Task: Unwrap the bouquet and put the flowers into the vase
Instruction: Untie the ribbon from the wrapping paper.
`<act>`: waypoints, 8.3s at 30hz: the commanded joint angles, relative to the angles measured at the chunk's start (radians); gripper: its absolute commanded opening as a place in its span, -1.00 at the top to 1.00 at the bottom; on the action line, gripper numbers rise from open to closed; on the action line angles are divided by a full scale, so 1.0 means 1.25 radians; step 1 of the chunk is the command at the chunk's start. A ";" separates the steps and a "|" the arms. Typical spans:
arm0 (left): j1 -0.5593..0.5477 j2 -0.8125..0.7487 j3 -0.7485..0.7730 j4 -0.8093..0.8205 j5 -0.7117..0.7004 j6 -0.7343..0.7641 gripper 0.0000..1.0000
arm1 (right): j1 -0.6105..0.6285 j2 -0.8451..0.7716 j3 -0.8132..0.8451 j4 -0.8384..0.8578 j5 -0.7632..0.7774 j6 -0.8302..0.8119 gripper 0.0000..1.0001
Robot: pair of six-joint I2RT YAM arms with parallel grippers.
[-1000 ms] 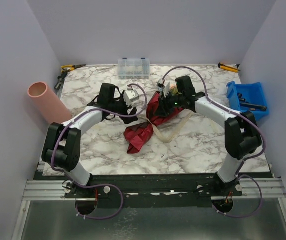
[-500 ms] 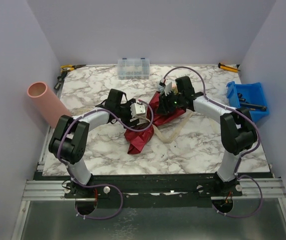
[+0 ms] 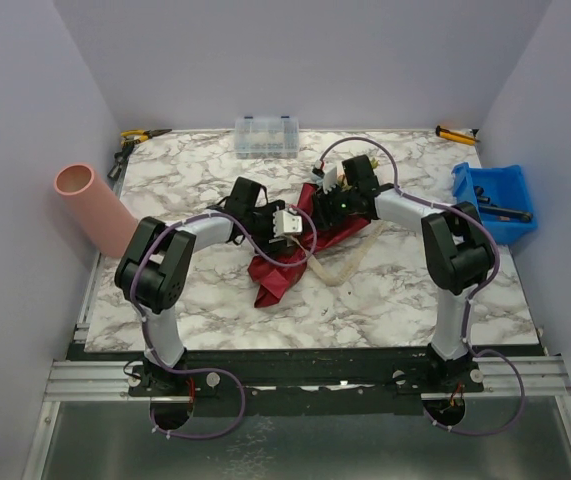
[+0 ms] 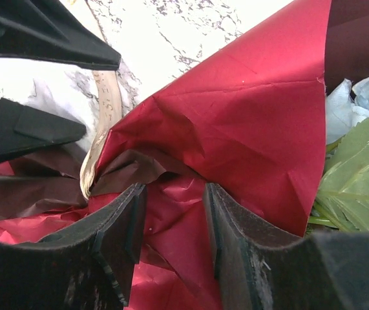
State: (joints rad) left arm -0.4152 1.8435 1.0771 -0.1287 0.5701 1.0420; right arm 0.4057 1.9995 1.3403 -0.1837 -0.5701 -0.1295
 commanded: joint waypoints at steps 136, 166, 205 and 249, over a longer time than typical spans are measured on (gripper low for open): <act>-0.069 -0.080 0.177 -0.179 -0.011 -0.228 1.00 | 0.085 0.200 0.069 -0.157 0.211 -0.138 0.74; -0.100 -0.212 -0.037 -0.214 0.000 0.088 -0.58 | 0.100 0.217 0.083 -0.173 0.248 -0.155 0.80; -0.248 -0.117 0.095 -0.060 -0.127 -0.162 1.00 | 0.101 0.223 0.087 -0.181 0.259 -0.160 0.80; -0.019 0.016 0.171 -0.115 -0.018 -0.230 0.41 | 0.102 0.223 0.086 -0.184 0.260 -0.166 0.80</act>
State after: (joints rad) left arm -0.4362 1.8622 1.2549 -0.2718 0.5617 0.7586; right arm 0.5247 2.1509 1.5120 -0.2382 -0.3599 -0.3054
